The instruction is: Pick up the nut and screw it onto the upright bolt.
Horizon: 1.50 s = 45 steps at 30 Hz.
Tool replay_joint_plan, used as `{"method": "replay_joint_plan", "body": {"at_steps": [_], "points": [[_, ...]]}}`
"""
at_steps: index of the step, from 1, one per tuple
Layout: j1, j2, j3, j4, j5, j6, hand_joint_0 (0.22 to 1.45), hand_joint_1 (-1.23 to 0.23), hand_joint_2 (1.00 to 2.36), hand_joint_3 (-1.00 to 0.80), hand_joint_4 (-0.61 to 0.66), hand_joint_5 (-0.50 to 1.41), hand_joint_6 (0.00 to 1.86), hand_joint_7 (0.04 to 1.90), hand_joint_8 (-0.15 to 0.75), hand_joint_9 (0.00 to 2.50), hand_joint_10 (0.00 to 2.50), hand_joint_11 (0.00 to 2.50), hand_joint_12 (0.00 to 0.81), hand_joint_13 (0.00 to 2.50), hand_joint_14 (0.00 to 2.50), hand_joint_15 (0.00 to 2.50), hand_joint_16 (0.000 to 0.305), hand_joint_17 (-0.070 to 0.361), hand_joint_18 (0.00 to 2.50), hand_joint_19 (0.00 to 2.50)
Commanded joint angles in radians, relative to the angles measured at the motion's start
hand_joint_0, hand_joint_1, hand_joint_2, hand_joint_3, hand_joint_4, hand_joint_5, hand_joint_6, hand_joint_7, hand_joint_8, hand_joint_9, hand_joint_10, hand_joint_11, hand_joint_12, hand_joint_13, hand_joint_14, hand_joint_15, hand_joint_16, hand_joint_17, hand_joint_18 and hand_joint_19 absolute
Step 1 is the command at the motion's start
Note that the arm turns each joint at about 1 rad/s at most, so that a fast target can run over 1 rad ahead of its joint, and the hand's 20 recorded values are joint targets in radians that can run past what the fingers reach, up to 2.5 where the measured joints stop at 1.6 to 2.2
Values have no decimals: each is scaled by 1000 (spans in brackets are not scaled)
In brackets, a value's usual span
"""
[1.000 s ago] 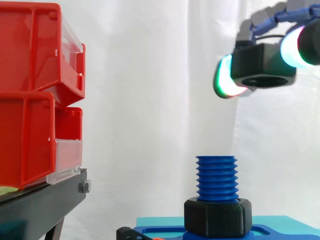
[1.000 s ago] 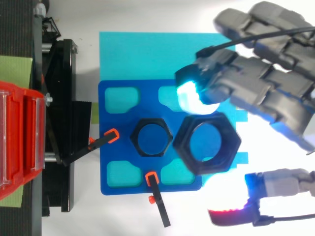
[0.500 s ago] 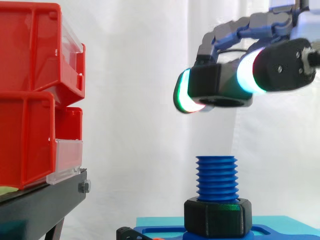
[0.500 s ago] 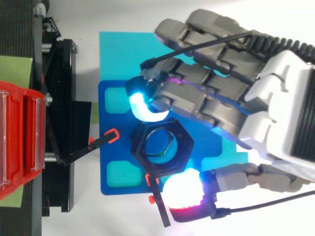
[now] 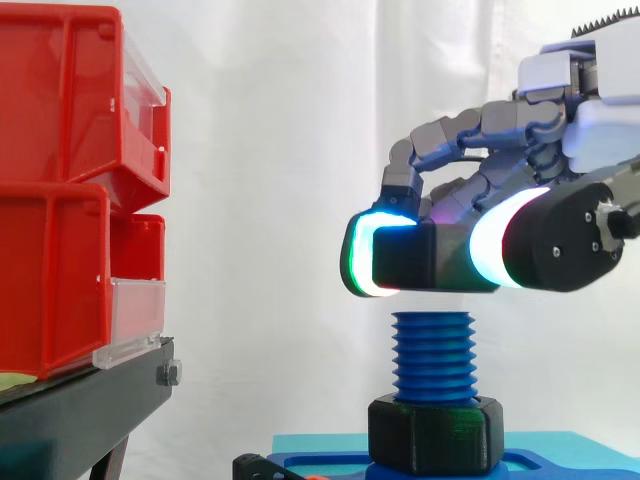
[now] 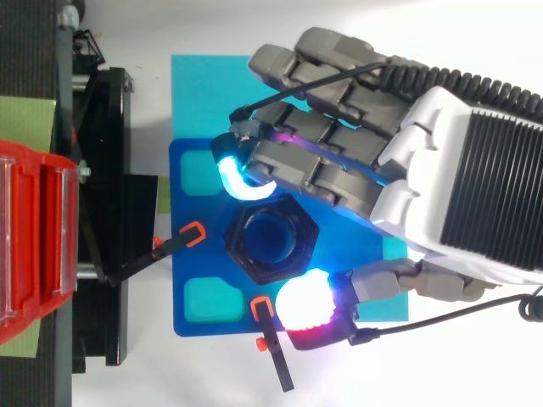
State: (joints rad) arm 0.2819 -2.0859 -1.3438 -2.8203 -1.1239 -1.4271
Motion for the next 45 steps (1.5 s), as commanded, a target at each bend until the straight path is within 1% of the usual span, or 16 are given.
{"method": "replay_joint_plan", "body": {"at_steps": [1, 8, 10, 13, 19, 25, 32, 37, 41, 44, 45], "points": [[-1, 0, 0, -16, -11, -1, 562, -534, 1005, -440, 309, -182, 583, 1226, 309, 486, 5, 152, 375, 387, 0, 0, 50, 112, 357, 48], [-3, 0, -1, -30, -13, -1, 561, -534, 1006, -439, 310, -182, 583, 1229, 310, 488, 5, 159, 375, 390, 0, 0, 50, 112, 358, 46], [-9, 0, -1, -30, -17, -1, 562, -534, 1006, -441, 310, -182, 582, 1233, 309, 487, 5, 152, 375, 392, 0, 0, 50, 112, 358, 46], [-13, 0, 0, -30, -30, -3, 562, -534, 1005, -442, 311, -182, 583, 1227, 310, 487, 6, 159, 375, 392, 0, 0, 50, 111, 359, 46], [-20, 0, -1, -30, -34, -3, 561, -534, 1006, -441, 311, -182, 583, 1233, 310, 488, 5, 156, 375, 394, 0, 0, 50, 112, 363, 52], [-18, 0, 0, -24, -47, -15, 561, -534, 1006, -442, 311, -182, 583, 1226, 310, 490, 5, 153, 375, 397, 0, 0, 50, 111, 366, 53], [-13, 0, 0, -10, -47, -23, 561, -534, 1005, -441, 306, -183, 583, 1227, 310, 490, 5, 158, 375, 398, 0, 0, 50, 112, 366, 53], [-13, 0, 0, -1, -57, -27, 561, -534, 1006, -441, 306, -183, 582, 1228, 308, 490, 5, 159, 375, 398, 0, 0, 50, 112, 369, 53], [-18, -2, -1, 9, -63, -27, 560, -534, 1006, -440, 312, -183, 582, 1231, 308, 488, 5, 154, 376, 401, 0, 0, 50, 112, 368, 59], [-20, -19, -1, 10, -66, -26, 560, -534, 1005, -438, 309, -183, 582, 1228, 309, 489, 5, 157, 376, 401, 0, 0, 50, 112, 368, 52], [-21, -19, 0, 13, -66, -26, 560, -534, 1005, -439, 307, -183, 582, 1229, 308, 489, 5, 159, 376, 401, 0, 0, 50, 112, 368, 57]]}}
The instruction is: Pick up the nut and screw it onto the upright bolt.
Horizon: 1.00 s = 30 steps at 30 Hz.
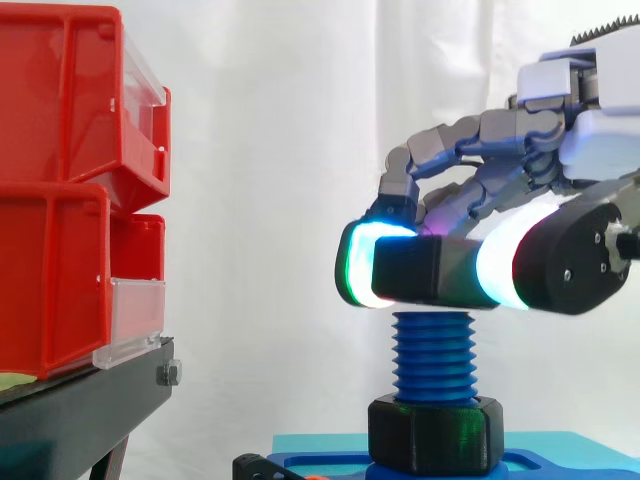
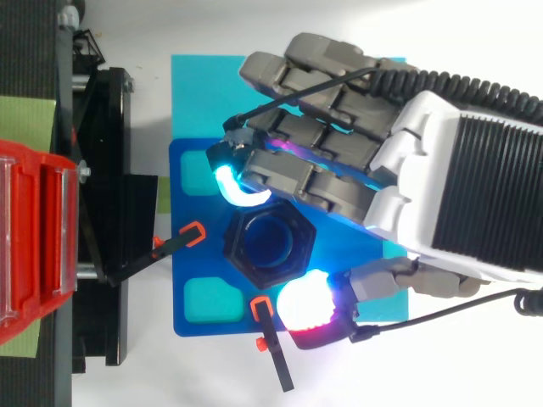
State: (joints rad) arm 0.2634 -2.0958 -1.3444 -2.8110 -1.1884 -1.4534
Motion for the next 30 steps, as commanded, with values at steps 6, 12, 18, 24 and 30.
{"method": "replay_joint_plan", "body": {"at_steps": [6, 12, 18, 24, 30], "points": [[-4, -9, 1, 10, -4, 1, 560, -534, 1005, -438, 308, -183, 582, 1229, 309, 488, 5, 152, 374, 403, 0, 0, 50, 112, 368, 59], [-6, -9, 1, 2, -4, 1, 560, -534, 1005, -439, 304, -183, 582, 1228, 309, 489, 5, 158, 374, 405, 0, 0, 50, 112, 372, 51], [-4, -9, 1, 4, -4, -1, 560, -534, 1005, -438, 312, -183, 582, 1227, 309, 490, 7, 158, 373, 409, 0, 0, 50, 112, 378, 61], [-4, -9, 1, 4, -11, -1, 560, -533, 1005, -441, 305, -183, 582, 1227, 308, 491, 5, 152, 373, 412, 0, 0, 50, 112, 382, 59], [-4, -9, -1, 2, -16, -1, 559, -533, 1007, -441, 306, -183, 582, 1228, 310, 491, 6, 158, 374, 415, 0, 0, 50, 112, 385, 66]]}}
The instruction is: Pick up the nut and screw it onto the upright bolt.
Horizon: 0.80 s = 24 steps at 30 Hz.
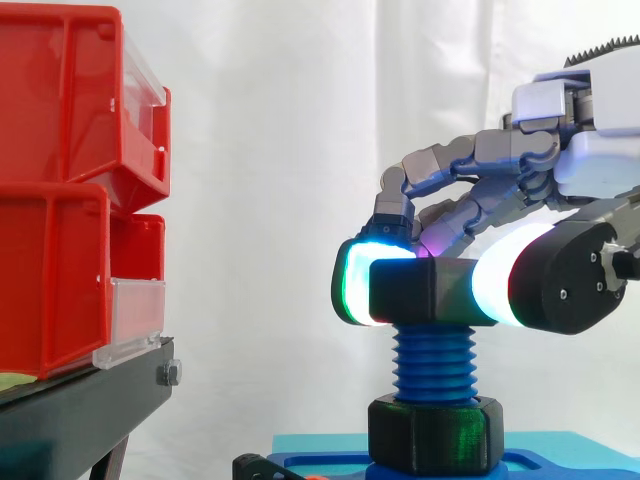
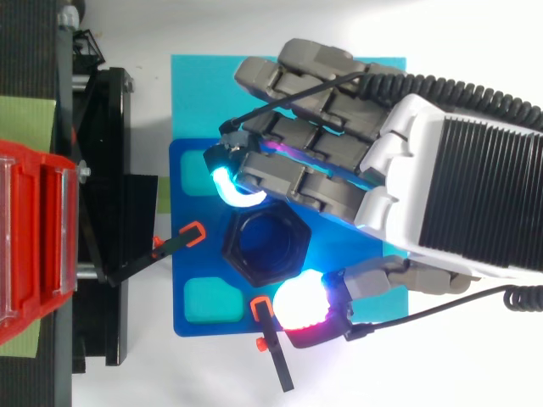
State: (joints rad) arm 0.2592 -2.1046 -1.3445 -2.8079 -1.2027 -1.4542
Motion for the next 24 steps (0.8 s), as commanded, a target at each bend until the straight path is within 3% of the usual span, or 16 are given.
{"method": "replay_joint_plan", "body": {"at_steps": [1, 10, 24], "points": [[0, 0, 1, -1, -1, 0, 560, -533, 1006, -440, 304, -184, 582, 1232, 310, 490, 7, 157, 373, 414, 0, 0, 50, 112, 385, 66], [-2, 0, -1, -1, -12, 0, 559, -533, 1006, -440, 306, -184, 582, 1229, 310, 490, 5, 157, 374, 420, 0, 0, 50, 112, 388, 66], [-20, 0, -1, -1, -35, 0, 560, -533, 1005, -440, 306, -184, 582, 1228, 309, 491, 5, 154, 374, 424, 0, 0, 50, 112, 392, 65]]}}
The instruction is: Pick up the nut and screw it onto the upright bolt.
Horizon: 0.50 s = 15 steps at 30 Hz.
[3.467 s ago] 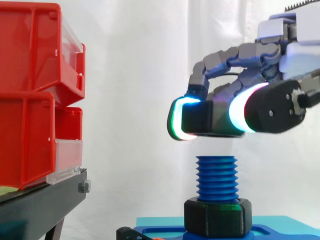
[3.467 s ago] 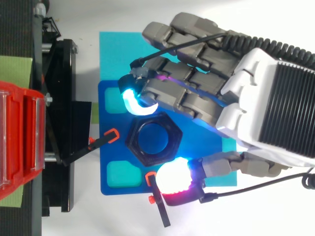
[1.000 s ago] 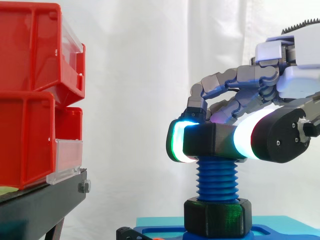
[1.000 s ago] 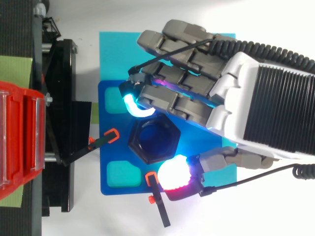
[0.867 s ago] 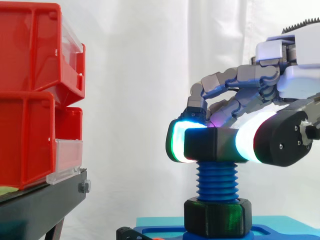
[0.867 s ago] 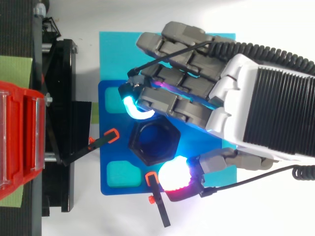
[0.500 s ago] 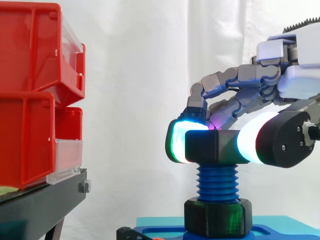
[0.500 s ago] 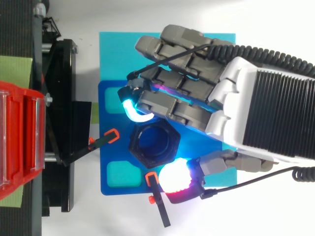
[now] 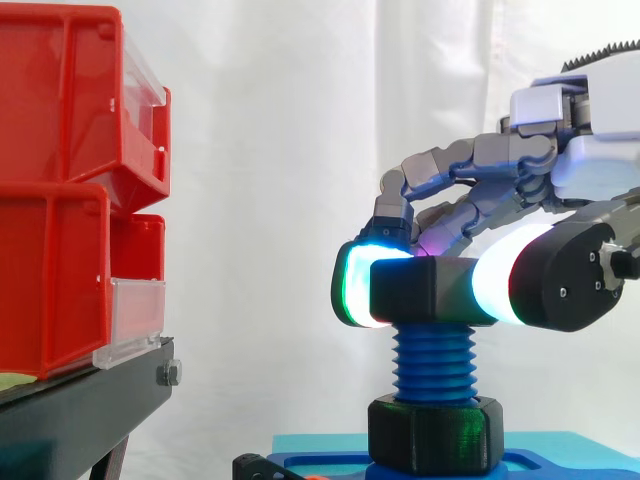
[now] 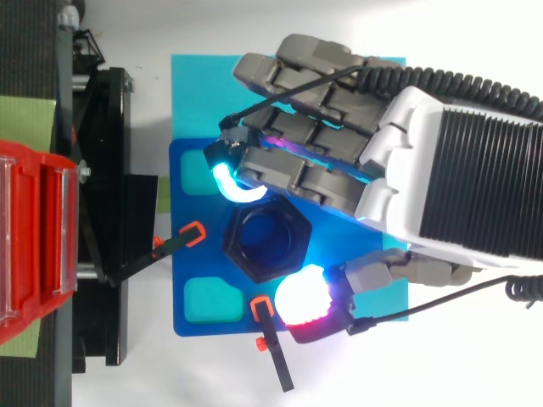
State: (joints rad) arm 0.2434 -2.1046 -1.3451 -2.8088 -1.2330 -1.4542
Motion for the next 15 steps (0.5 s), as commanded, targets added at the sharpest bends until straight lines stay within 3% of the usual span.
{"method": "replay_joint_plan", "body": {"at_steps": [1, 15], "points": [[-4, 0, 0, -1, -6, 0, 560, -533, 1005, -440, 307, -184, 582, 1227, 311, 491, 5, 153, 374, 424, 0, 0, 50, 112, 392, 65], [-6, 0, 1, 0, -10, 0, 558, -535, 1005, -440, 303, -184, 580, 1235, 310, 490, 5, 164, 375, 427, 0, 0, 50, 112, 396, 63]]}}
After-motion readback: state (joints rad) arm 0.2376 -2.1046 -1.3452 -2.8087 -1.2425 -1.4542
